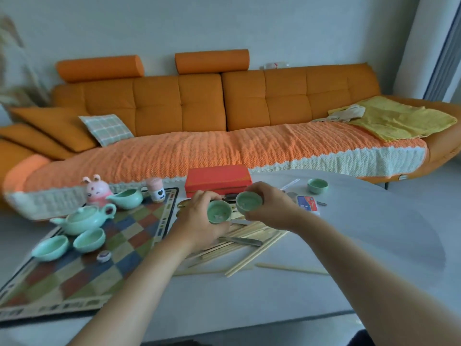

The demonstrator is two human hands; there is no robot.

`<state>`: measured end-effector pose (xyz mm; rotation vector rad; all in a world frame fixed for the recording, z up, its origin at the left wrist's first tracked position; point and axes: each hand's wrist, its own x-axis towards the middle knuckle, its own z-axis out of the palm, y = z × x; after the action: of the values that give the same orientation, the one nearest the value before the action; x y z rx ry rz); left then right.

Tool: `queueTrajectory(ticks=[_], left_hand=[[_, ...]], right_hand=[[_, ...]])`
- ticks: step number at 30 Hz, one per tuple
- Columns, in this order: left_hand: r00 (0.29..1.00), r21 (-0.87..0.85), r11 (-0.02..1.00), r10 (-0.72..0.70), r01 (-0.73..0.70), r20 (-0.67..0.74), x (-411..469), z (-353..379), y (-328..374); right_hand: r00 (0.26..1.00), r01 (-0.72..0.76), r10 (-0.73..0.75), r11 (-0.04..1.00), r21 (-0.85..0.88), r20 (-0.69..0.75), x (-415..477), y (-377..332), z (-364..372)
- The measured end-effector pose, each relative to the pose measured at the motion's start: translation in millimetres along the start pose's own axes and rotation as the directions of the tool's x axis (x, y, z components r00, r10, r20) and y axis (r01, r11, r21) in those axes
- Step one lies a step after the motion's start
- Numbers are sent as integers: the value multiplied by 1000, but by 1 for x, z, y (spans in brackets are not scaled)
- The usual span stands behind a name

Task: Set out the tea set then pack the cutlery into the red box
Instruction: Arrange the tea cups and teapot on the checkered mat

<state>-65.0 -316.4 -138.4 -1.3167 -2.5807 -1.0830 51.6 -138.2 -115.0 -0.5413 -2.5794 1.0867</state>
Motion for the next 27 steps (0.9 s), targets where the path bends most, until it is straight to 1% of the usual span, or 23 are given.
queueTrajectory(ticks=[6, 11, 14, 19, 21, 24, 27], left_hand=[[998, 54, 997, -53, 54, -13, -46, -61, -46], [980, 75, 979, -195, 191, 47, -85, -108, -85], [960, 87, 960, -272, 267, 59, -105, -138, -110], [898, 148, 891, -439, 430, 31, -140, -177, -161], [880, 173, 870, -474, 461, 35, -149, -187, -175], [865, 199, 850, -501, 488, 18, -156, -197, -191], [835, 212, 820, -549, 532, 28, -160, -202, -200]], right_hand=[[983, 119, -118, 993, 4, 142, -13, -54, 59], [965, 150, -155, 988, 38, 211, -12, -93, 115], [949, 193, -200, 980, 51, 245, -12, -120, 151], [901, 286, -259, 958, -28, 347, -10, -164, 204], [878, 338, -285, 938, -76, 386, -10, -178, 221], [862, 412, -334, 900, -143, 382, -9, -192, 248], [844, 469, -358, 854, -224, 400, -4, -198, 268]])
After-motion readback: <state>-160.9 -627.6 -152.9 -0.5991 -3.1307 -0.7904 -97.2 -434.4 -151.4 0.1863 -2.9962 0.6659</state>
